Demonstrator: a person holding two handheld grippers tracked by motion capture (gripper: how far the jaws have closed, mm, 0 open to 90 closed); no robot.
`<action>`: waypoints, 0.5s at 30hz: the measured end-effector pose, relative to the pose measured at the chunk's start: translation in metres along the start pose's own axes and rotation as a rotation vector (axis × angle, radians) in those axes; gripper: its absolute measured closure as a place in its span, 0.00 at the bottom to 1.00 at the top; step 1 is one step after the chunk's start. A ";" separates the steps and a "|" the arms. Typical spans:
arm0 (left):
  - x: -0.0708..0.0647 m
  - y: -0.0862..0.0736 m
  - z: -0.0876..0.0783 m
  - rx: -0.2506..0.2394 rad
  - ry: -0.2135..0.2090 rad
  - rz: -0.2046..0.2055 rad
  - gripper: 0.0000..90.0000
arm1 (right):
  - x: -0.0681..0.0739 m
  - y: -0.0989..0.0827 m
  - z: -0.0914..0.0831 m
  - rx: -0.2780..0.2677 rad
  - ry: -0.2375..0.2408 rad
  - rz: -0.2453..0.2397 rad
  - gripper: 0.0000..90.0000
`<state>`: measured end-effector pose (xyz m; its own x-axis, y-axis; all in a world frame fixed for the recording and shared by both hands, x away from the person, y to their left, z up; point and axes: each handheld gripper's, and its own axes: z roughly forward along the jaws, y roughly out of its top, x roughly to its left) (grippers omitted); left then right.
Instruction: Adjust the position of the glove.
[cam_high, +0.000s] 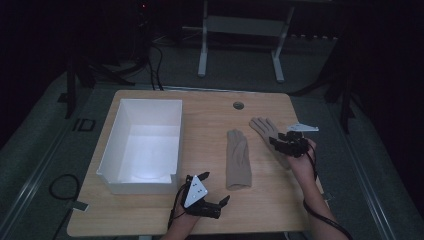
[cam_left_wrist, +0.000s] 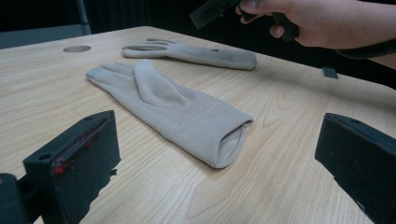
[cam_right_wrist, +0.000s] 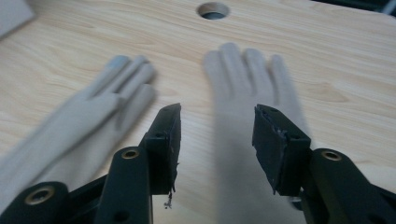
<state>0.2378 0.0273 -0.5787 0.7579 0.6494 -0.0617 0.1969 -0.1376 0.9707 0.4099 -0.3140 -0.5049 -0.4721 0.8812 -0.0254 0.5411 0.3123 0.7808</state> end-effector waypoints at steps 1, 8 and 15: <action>0.000 0.000 0.000 0.000 0.001 0.000 0.00 | -0.003 -0.001 0.001 -0.001 0.006 0.004 0.59; 0.000 0.000 0.000 0.000 0.001 0.000 0.00 | -0.018 -0.002 0.014 0.013 0.005 -0.031 0.63; 0.000 0.000 0.000 -0.001 -0.001 0.001 0.00 | -0.032 -0.002 0.026 0.022 -0.002 -0.031 0.65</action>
<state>0.2375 0.0274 -0.5787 0.7586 0.6487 -0.0604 0.1952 -0.1378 0.9710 0.4420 -0.3333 -0.5219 -0.4874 0.8717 -0.0508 0.5415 0.3473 0.7656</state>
